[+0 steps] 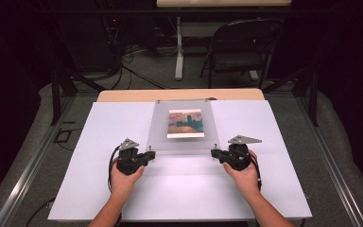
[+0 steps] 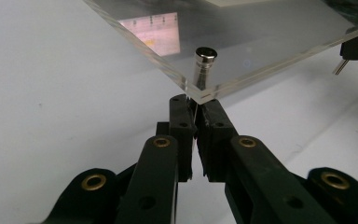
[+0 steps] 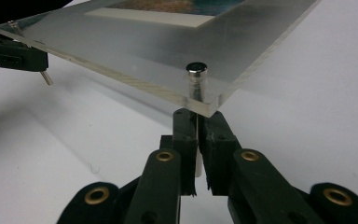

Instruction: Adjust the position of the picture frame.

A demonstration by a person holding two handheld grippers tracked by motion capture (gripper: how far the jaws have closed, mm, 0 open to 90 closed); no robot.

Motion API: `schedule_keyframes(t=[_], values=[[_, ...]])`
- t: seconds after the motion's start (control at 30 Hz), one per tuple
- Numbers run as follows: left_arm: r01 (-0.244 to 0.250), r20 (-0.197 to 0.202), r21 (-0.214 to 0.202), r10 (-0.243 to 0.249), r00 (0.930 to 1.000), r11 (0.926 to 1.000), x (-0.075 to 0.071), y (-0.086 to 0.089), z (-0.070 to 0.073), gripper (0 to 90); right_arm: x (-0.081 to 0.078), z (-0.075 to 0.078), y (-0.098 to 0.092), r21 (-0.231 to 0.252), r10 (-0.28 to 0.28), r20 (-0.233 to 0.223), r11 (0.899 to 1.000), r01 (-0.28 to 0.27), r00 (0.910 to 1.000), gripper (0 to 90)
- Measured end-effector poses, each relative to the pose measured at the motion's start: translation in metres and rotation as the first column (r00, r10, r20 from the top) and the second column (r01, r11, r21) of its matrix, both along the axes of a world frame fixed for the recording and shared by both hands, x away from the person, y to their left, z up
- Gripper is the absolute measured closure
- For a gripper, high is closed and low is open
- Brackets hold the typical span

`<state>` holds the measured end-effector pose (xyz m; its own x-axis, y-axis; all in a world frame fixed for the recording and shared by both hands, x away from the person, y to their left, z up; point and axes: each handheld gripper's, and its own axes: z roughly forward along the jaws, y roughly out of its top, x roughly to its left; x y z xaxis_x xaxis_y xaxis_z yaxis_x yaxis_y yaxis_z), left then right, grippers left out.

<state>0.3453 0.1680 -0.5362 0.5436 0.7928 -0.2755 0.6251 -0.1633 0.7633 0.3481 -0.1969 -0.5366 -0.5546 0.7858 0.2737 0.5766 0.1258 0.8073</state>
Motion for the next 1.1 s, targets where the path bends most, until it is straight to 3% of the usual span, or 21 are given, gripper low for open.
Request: schedule_keyframes(t=[0.37, 1.1], values=[[-0.005, -0.02, 0.027, 0.005, 0.9998, 0.9996, 0.003, 0.0, -0.009, 84.4, 0.0, -0.011, 0.004, -0.014, 0.001, -0.01, 1.0, -0.001, 1.0, 84.3], [0.006, -0.039, 0.049, -0.004, 0.9992, 0.9988, 0.002, -0.003, -0.017, 84.2, 0.0, -0.018, 0.004, -0.05, 0.007, -0.033, 0.999, -0.009, 0.9994, 84.1]])
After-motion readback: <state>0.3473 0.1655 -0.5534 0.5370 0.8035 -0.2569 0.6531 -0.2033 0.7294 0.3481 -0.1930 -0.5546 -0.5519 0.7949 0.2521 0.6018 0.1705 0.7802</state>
